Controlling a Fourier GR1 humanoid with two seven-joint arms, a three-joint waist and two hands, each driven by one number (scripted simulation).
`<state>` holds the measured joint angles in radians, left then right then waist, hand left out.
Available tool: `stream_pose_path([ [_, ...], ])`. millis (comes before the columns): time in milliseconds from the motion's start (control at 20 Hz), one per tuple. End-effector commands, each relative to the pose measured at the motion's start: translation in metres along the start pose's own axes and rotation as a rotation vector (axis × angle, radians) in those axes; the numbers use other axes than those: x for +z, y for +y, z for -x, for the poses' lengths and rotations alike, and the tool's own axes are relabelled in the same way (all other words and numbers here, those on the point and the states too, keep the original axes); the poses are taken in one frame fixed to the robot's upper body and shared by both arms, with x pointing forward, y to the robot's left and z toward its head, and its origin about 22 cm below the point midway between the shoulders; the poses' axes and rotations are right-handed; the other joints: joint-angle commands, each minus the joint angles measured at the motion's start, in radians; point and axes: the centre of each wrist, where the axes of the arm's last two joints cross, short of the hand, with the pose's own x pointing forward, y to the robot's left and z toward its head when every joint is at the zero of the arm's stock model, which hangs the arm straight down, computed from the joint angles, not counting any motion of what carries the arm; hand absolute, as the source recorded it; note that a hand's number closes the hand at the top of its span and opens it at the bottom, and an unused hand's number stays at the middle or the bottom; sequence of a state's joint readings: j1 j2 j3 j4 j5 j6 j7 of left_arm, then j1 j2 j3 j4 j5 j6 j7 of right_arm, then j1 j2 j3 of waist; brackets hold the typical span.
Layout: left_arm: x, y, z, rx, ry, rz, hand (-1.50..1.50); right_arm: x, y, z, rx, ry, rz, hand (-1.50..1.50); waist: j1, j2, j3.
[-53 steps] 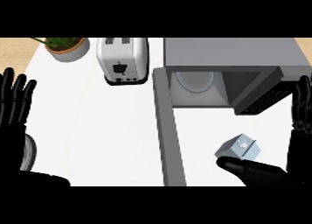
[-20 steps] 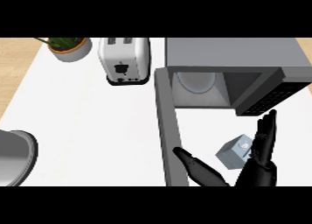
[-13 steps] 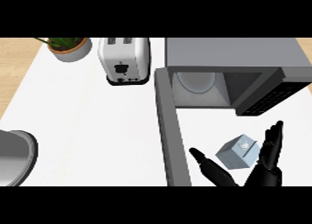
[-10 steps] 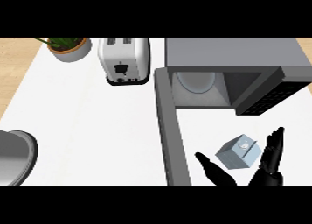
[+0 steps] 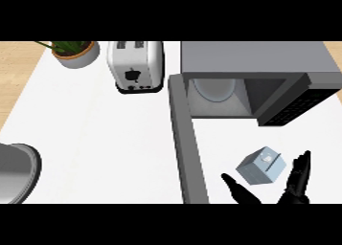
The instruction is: Pick up the milk, place it into the microwave and close the microwave
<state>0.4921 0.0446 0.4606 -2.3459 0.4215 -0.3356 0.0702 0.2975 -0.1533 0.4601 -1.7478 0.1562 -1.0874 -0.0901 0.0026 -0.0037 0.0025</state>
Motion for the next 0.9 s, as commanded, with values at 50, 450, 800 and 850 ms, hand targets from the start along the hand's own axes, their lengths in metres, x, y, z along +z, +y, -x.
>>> stream_pose_path([
  [50, 0.0, -0.01, -0.01, 0.019, -0.058, 0.011, -1.5, -0.003, 0.004, 0.034, -0.012, 0.013, -0.012, -1.5, -0.001, 0.001, 0.0],
  [450, 0.005, 0.009, -0.024, 0.029, -0.049, 0.033, -1.5, -0.012, -0.005, 0.086, -0.001, 0.005, 0.005, -1.5, 0.005, 0.002, -0.001],
  [800, 0.007, 0.009, -0.006, 0.024, -0.048, 0.027, -1.5, -0.031, -0.005, 0.122, 0.026, -0.013, 0.014, -1.5, 0.006, 0.003, -0.002],
  [850, 0.017, 0.003, -0.028, 0.039, -0.047, 0.04, -1.5, -0.021, -0.011, 0.125, 0.021, 0.004, -0.005, -1.5, 0.009, 0.002, -0.002],
])
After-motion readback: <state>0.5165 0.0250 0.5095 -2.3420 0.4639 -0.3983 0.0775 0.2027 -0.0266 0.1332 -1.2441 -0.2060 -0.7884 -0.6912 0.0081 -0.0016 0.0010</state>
